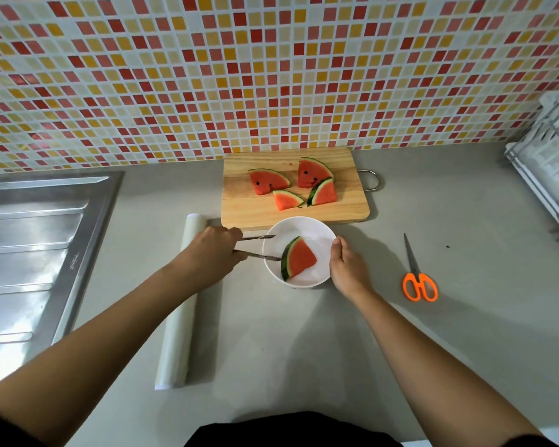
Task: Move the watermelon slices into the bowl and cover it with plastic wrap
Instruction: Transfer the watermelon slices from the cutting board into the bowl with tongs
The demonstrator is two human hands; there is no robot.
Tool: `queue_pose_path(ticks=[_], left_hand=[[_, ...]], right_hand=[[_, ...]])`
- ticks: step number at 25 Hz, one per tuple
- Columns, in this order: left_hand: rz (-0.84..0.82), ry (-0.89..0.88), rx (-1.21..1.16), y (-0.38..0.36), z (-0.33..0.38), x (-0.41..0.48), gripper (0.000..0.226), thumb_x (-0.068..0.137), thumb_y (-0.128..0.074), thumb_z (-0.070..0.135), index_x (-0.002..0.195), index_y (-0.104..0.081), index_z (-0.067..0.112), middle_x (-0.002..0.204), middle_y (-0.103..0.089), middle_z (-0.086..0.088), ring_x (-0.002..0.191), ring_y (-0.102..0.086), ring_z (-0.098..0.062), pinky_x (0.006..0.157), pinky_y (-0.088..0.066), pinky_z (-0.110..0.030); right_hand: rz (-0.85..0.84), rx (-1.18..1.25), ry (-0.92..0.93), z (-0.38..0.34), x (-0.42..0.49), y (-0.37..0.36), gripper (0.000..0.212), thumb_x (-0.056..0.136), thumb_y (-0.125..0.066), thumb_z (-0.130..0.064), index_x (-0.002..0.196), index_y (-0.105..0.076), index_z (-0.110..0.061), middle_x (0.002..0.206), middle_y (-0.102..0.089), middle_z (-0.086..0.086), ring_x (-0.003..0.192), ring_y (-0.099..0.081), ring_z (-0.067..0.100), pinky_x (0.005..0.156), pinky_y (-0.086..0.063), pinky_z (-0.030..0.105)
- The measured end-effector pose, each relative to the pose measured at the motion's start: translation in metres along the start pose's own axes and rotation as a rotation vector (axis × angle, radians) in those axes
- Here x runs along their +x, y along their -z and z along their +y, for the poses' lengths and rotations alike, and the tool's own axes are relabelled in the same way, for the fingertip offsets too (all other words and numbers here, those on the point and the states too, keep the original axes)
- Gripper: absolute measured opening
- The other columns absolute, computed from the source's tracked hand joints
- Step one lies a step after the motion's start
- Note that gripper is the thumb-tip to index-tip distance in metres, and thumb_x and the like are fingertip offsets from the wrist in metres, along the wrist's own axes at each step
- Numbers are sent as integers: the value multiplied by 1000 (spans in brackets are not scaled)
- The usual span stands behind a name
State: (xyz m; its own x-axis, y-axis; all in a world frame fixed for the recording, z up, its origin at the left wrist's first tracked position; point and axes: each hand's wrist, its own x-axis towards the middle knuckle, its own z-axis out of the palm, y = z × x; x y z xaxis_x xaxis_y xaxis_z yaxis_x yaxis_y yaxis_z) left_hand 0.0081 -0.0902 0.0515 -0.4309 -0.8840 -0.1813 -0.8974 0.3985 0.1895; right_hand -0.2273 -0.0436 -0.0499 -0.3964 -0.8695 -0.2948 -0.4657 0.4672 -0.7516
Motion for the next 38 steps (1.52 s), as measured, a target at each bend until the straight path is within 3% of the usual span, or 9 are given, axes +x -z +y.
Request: queue_pose_path(ticks=[5, 13, 16, 19, 23, 26, 30, 34, 38], left_hand=[[-27, 85, -212, -15, 18, -14, 31, 90, -58, 27, 111, -60, 5, 101, -68, -15, 96, -60, -32, 82, -47, -39], [81, 112, -35, -53, 57, -28, 28, 95, -49, 25, 114, -51, 4, 102, -59, -15, 91, -59, -33, 65, -31, -30], [153, 24, 84, -45, 58, -27, 16, 87, -61, 7, 100, -59, -2, 86, -60, -17, 76, -60, -33, 59, -40, -34], [183, -40, 131, -37, 57, -26, 22, 67, -78, 1, 81, -62, -2, 70, -60, -17, 59, -60, -32, 47, -41, -32], [86, 134, -72, -46, 51, -22, 25, 94, -52, 25, 106, -54, 3, 97, -59, -16, 89, -59, -34, 63, -30, -30], [55, 159, -161, -47, 42, -8, 33, 94, -50, 28, 118, -53, 5, 106, -60, -17, 98, -57, -34, 72, -38, -33], [22, 94, -232, -35, 32, -2, 34, 92, -56, 28, 120, -58, 8, 105, -63, -16, 99, -58, -33, 81, -45, -37], [79, 81, -387, -17, 7, 0, 26, 87, -64, 27, 108, -65, 13, 93, -69, -8, 89, -62, -26, 72, -40, -25], [31, -39, -229, -22, 16, 2, 34, 87, -61, 25, 118, -60, 11, 102, -65, -12, 94, -62, -28, 79, -46, -31]], right_hand=[[23, -4, 4, 0, 0, -1, 43, 97, -21, -39, 128, -45, -21, 119, -60, 11, 107, -54, 33, 80, -37, 32], [21, 5, 6, 1, 1, -2, 41, 97, -22, -39, 124, -47, -22, 116, -61, 10, 104, -54, 33, 83, -41, 35], [23, 6, 13, 1, 0, -1, 39, 97, -23, -38, 120, -49, -21, 112, -62, 12, 101, -55, 34, 80, -40, 34], [31, 4, 20, -1, 0, -1, 39, 97, -23, -37, 120, -49, -20, 111, -62, 13, 101, -55, 34, 82, -41, 36], [26, 3, 23, 0, 1, 0, 39, 97, -23, -37, 119, -50, -18, 109, -63, 13, 99, -56, 34, 82, -43, 36], [26, -1, 24, -1, 1, 0, 38, 97, -23, -36, 119, -50, -19, 108, -63, 12, 98, -56, 34, 77, -40, 33], [26, 4, 17, -2, 0, 0, 39, 98, -23, -35, 122, -50, -19, 109, -63, 12, 100, -56, 34, 75, -37, 30], [19, 4, 19, -1, 2, 1, 39, 98, -23, -36, 120, -50, -18, 106, -63, 12, 97, -57, 34, 74, -37, 30], [27, 2, 18, -2, 4, 0, 41, 98, -23, -36, 123, -50, -18, 113, -62, 12, 102, -56, 33, 83, -41, 35]])
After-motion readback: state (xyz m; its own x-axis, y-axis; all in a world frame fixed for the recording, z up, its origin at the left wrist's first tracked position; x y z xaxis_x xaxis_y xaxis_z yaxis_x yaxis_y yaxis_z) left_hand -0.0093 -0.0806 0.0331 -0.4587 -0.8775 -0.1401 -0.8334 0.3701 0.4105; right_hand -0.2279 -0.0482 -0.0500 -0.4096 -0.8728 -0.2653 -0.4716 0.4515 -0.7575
